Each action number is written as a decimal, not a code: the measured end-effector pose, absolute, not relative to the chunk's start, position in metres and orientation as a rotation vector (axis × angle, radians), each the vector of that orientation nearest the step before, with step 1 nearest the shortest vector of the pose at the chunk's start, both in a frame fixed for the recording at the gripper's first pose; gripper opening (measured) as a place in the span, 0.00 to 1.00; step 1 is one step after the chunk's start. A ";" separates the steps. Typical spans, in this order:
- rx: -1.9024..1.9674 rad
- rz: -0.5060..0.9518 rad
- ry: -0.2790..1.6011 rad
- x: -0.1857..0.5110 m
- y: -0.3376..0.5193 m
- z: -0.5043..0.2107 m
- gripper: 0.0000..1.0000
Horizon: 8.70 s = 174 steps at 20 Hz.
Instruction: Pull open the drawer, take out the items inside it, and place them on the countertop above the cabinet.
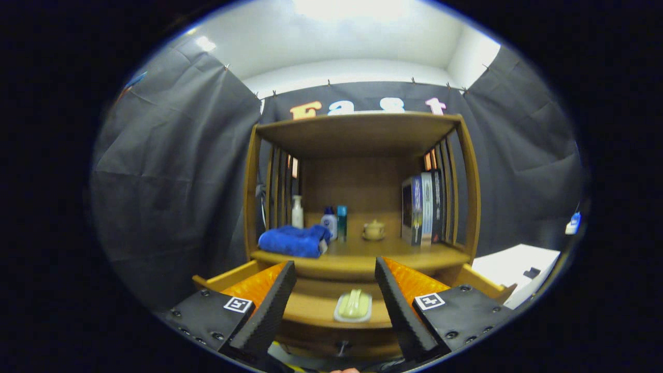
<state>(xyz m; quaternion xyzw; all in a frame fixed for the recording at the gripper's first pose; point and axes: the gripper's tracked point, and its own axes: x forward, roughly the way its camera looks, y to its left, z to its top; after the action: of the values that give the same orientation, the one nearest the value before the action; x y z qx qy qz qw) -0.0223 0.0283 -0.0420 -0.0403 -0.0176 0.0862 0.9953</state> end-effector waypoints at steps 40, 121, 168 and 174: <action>0.021 0.112 1.008 0.075 0.030 -0.259 0.27; -0.019 0.230 0.331 0.103 0.071 -0.026 0.99; -0.115 0.156 0.140 -0.085 0.039 -0.172 0.98; -0.063 0.150 0.190 -0.093 0.036 -0.189 0.98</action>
<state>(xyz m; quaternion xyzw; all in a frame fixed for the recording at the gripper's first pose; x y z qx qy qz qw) -0.0927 0.0355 -0.1889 -0.0313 0.0950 0.0748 0.9922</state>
